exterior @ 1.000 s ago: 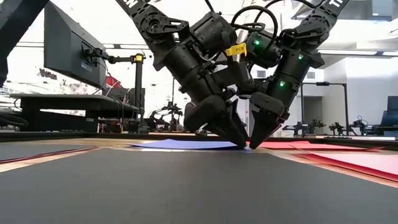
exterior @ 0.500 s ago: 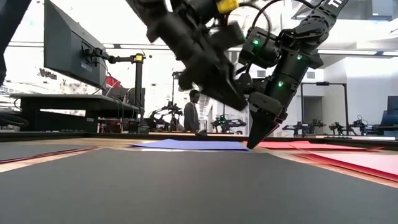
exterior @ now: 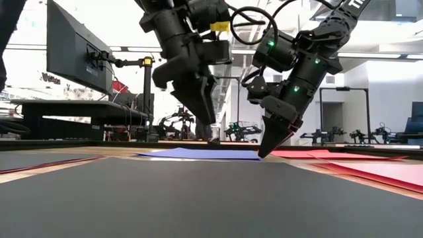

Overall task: Organize paper
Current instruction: Stack the blue paper on top of the blue paper

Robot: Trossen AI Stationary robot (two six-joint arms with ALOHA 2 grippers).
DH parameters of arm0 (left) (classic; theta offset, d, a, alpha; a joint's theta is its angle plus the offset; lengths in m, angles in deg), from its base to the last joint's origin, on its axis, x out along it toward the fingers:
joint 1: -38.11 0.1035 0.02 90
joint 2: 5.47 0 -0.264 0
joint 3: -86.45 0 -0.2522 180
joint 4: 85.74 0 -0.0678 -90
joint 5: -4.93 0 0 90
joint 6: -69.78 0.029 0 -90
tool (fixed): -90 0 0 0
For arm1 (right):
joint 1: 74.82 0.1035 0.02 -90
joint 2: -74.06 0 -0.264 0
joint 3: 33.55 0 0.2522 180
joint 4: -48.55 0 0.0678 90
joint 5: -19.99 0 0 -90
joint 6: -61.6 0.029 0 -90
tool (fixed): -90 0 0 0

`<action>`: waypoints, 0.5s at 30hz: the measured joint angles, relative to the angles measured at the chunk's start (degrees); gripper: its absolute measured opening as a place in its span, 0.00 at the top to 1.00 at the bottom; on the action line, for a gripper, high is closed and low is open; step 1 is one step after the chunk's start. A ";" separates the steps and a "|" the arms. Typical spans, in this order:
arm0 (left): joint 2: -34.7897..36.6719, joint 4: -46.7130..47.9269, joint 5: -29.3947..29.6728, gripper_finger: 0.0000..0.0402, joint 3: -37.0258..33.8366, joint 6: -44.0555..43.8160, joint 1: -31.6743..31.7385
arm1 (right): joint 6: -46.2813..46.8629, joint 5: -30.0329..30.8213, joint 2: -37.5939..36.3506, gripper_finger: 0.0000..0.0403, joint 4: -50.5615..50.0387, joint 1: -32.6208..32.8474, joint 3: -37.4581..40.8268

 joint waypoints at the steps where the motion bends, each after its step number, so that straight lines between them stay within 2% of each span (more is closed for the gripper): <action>1: 0.43 0.28 0.00 0.60 -0.05 -0.02 0.08 | 0.00 0.00 -0.01 1.00 0.04 0.00 0.00; 7: 6.95 -2.56 -0.10 0.60 -5.92 -0.40 0.92 | 0.09 0.01 -0.08 1.00 -0.05 0.15 0.02; 15: 21.15 -18.43 0.58 0.60 -24.94 -1.95 7.02 | -1.00 0.02 -0.17 1.00 0.00 0.17 0.02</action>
